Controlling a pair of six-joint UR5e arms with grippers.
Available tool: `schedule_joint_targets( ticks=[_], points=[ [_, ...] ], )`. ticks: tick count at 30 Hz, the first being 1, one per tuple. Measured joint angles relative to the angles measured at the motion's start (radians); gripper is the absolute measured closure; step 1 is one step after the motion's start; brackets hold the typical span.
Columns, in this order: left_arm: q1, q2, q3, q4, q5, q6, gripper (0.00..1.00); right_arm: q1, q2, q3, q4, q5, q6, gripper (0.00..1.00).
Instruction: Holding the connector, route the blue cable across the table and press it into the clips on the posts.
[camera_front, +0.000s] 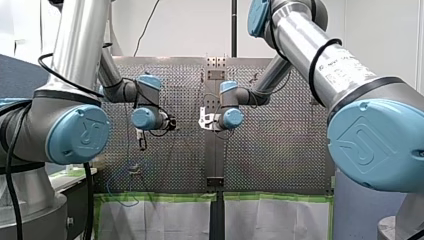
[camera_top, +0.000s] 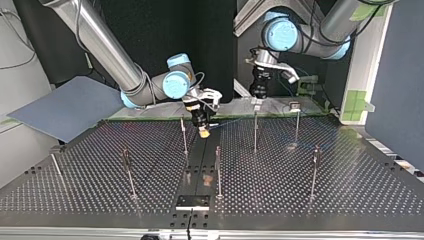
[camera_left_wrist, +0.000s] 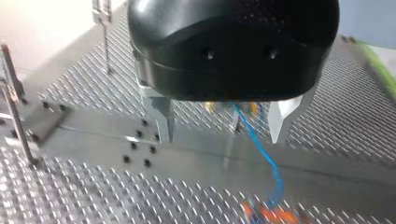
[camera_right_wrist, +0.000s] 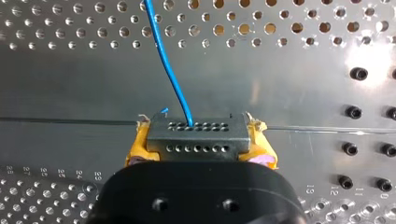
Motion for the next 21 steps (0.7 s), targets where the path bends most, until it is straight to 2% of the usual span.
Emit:
schedule_joint_targets(
  ticks=[6, 12, 21],
  points=[
    [-0.046, -0.025, 0.039, -0.009, -0.011, -0.026, 0.00, -0.001, -0.001, 0.000, 0.001, 0.000, -0.001, 1.00],
    [-0.057, -0.082, 0.089, -0.015, -0.054, -0.019, 0.00, -0.001, -0.005, 0.000, 0.004, 0.000, 0.000, 1.00],
    [-0.068, -0.157, 0.125, -0.006, -0.071, -0.032, 0.00, -0.001, -0.029, 0.000, 0.007, 0.000, 0.000, 1.00]
  ],
)
